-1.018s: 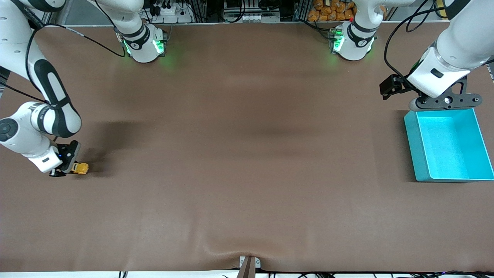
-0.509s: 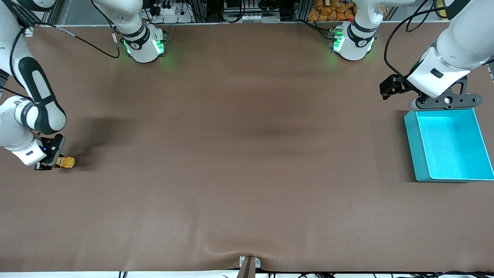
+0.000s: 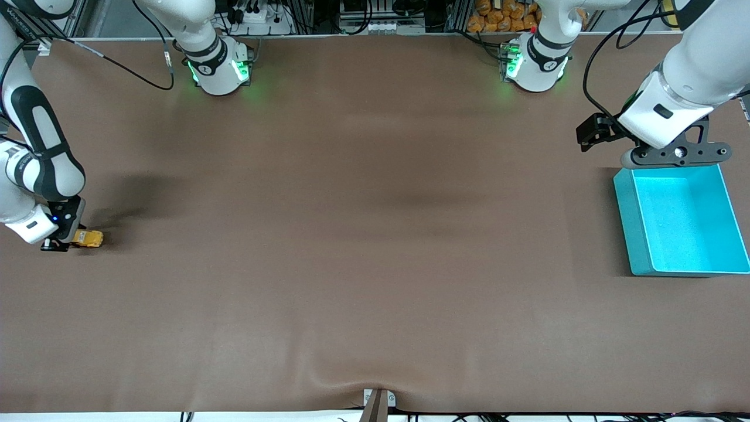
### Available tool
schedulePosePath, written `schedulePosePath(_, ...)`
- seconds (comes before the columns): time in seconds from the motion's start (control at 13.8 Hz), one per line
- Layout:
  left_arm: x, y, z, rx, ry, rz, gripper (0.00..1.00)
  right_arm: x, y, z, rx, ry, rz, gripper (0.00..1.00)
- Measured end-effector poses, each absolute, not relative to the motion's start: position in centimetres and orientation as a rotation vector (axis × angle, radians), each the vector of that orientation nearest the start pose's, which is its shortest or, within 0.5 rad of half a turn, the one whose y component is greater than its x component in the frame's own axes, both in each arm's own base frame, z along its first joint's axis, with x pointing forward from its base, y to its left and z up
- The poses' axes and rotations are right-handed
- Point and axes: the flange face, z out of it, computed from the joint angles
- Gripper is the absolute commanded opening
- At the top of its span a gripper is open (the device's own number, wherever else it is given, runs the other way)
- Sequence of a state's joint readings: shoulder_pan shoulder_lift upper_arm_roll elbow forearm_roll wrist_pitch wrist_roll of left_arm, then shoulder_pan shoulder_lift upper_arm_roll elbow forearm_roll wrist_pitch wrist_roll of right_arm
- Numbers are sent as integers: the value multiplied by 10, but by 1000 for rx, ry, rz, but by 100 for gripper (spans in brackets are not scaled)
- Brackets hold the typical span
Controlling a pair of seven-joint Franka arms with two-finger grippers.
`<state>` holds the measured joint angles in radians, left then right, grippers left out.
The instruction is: Wind and store yellow beetle car
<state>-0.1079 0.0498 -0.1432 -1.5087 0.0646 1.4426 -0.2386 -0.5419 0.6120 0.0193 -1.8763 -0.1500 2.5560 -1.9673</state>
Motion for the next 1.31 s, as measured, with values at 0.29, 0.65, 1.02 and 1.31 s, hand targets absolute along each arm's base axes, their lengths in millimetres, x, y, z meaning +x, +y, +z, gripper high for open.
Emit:
schedulePosePath(0.29, 541, -129, 616, -3054, 12, 150, 100, 583, -319, 221, -2232, -2249, 115, 100)
schedulePosePath(0.65, 541, -129, 614, -3053, 13, 156, 100, 612, -272, 233, -2119, -2301, 62, 100)
schedulePosePath(1.02, 542, -128, 609, -3050, 11, 171, 100, 657, -167, 252, -2120, -2298, -22, 100)
schedulePosePath(1.31, 543, -127, 605, -3049, 7, 181, 100, 674, -80, 253, -2212, -2204, -27, 100)
